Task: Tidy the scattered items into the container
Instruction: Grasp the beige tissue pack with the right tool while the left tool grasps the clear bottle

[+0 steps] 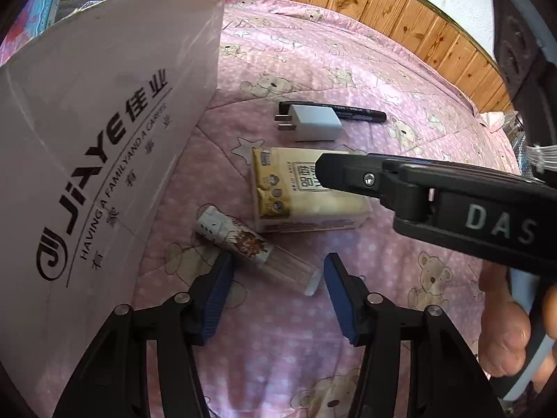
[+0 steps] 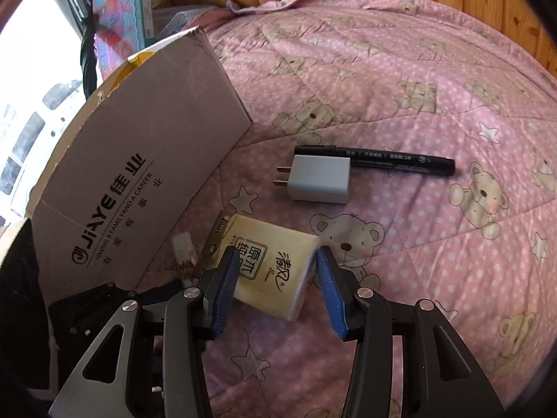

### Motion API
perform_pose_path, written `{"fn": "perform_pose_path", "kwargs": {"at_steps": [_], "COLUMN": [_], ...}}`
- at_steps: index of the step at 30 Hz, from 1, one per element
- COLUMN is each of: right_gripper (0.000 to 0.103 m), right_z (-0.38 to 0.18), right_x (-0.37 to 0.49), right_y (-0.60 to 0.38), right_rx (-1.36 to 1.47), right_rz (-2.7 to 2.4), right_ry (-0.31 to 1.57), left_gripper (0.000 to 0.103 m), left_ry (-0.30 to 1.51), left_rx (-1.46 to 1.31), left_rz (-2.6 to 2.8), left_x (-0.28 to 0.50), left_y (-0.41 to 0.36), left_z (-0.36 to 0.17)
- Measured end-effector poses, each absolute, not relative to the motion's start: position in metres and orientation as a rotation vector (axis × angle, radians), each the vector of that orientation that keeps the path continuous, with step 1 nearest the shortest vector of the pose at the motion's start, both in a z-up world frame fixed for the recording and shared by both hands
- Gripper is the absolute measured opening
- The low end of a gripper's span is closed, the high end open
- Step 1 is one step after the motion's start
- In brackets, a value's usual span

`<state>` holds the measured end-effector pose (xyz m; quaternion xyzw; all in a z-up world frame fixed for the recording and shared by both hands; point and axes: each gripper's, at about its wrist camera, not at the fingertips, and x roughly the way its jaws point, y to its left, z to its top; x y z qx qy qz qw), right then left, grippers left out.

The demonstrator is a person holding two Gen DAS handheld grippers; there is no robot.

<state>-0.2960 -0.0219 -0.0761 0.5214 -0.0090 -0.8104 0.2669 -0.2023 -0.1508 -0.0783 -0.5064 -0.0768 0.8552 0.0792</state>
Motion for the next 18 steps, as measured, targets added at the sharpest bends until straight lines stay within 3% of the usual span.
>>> {"fn": "perform_pose_path", "kwargs": {"at_steps": [1,2,3,4,7,9,10,11,12,14,15,17,18], "right_gripper": [0.042,0.035,0.02,0.014,0.01,0.014,0.023,0.035,0.055,0.059,0.059,0.06,0.06], "right_z": [-0.078,-0.078,-0.077,-0.077,-0.081,-0.08,-0.077,-0.072,-0.066,-0.06,-0.058,-0.063,-0.069], "right_x": [-0.295,-0.292,-0.289,-0.285,-0.265,-0.253,-0.25,-0.249,-0.25,-0.255,-0.259,-0.266,-0.27], "right_y": [-0.021,-0.018,-0.011,-0.003,0.022,0.027,0.026,0.024,0.019,0.003,-0.008,-0.03,-0.041], "right_rx": [1.396,1.392,1.396,1.413,1.459,1.453,1.427,1.387,1.344,1.276,1.24,1.195,1.192], "right_rz": [-2.172,-2.162,-2.154,-2.143,-2.119,-2.125,-2.138,-2.147,-2.16,-2.154,-2.13,-2.056,-2.011], "right_ry": [-0.028,-0.046,-0.087,-0.137,-0.221,-0.18,-0.137,-0.086,-0.026,0.118,0.195,0.352,0.427], "left_gripper": [0.036,0.035,0.035,0.035,0.035,0.035,0.04,0.048,0.051,0.053,0.05,0.028,0.026], "left_ry": [-0.236,-0.244,-0.246,-0.249,-0.265,-0.274,-0.275,-0.28,-0.285,-0.252,-0.219,-0.146,-0.135], "left_rx": [-1.506,-1.507,-1.503,-1.507,-1.521,-1.523,-1.519,-1.511,-1.497,-1.482,-1.487,-1.504,-1.506], "left_rz": [2.572,2.575,2.573,2.573,2.579,2.576,2.575,2.568,2.565,2.586,2.594,2.62,2.619], "left_x": [-0.201,-0.2,-0.198,-0.196,-0.192,-0.19,-0.19,-0.191,-0.192,-0.196,-0.196,-0.195,-0.194], "left_y": [-0.157,-0.163,-0.166,-0.17,-0.18,-0.184,-0.184,-0.183,-0.182,-0.177,-0.174,-0.174,-0.177], "left_z": [-0.078,-0.078,-0.077,-0.077,-0.077,-0.076,-0.076,-0.077,-0.077,-0.077,-0.078,-0.077,-0.077]}}
